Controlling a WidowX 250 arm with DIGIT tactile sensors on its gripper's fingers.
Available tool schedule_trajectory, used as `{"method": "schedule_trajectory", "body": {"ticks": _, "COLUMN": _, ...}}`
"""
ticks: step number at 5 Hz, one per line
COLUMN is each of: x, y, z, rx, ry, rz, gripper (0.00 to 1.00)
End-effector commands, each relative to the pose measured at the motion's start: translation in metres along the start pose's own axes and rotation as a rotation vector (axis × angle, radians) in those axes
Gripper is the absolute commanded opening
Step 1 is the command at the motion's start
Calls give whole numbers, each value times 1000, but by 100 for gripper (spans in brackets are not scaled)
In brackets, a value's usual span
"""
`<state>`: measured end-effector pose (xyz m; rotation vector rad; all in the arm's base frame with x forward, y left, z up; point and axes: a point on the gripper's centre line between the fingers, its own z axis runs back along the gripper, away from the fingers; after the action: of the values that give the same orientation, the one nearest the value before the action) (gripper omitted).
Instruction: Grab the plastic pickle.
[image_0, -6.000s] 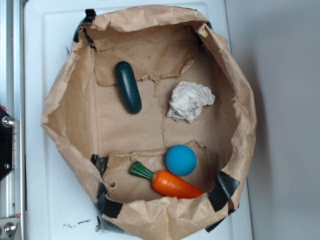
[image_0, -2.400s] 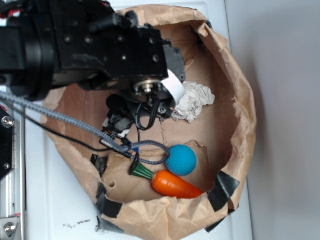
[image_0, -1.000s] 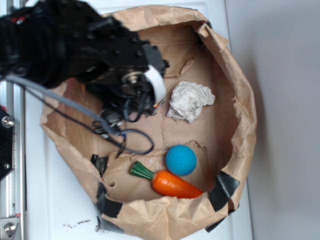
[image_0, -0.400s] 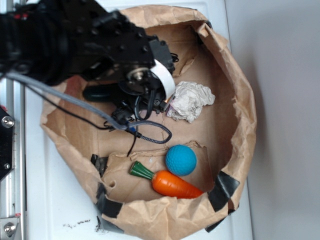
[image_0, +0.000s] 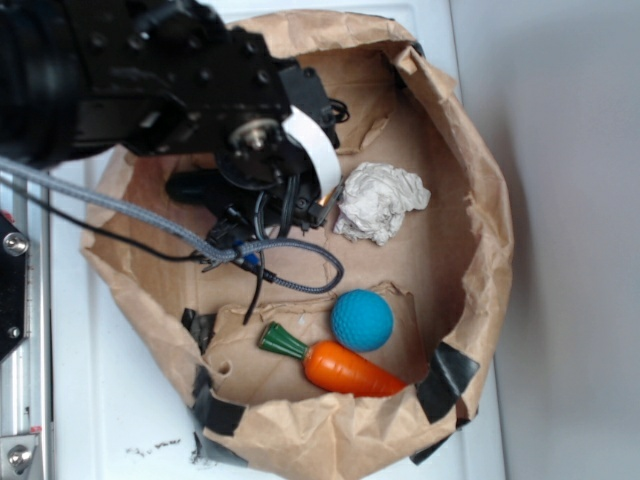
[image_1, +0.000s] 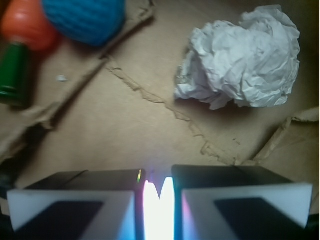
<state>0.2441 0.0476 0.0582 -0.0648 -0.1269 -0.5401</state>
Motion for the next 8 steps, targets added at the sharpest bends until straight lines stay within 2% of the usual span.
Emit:
{"method": "schedule_trajectory", "body": {"ticks": 1, "x": 4, "y": 12, "z": 40, "rx": -3, "ry": -151, "rz": 231, "gripper": 100}}
{"method": "schedule_trajectory", "body": {"ticks": 2, "x": 1, "y": 9, "z": 29, "rx": 12, "ry": -142, "rz": 393, "gripper": 100}}
{"method": "schedule_trajectory", "body": {"ticks": 3, "x": 3, "y": 5, "z": 19, "rx": 13, "ry": -90, "rz": 494, "gripper": 100}}
{"method": "schedule_trajectory", "body": {"ticks": 5, "x": 1, "y": 10, "z": 1, "rx": 39, "ry": -21, "rz": 540, "gripper": 100}}
{"method": "schedule_trajectory", "body": {"ticks": 6, "x": 1, "y": 13, "z": -13, "rx": 84, "ry": 23, "rz": 563, "gripper": 100}}
{"method": "schedule_trajectory", "body": {"ticks": 7, "x": 0, "y": 13, "z": -28, "rx": 111, "ry": 38, "rz": 559, "gripper": 100}}
{"method": "schedule_trajectory", "body": {"ticks": 8, "x": 2, "y": 10, "z": -38, "rx": 109, "ry": 53, "rz": 527, "gripper": 100}}
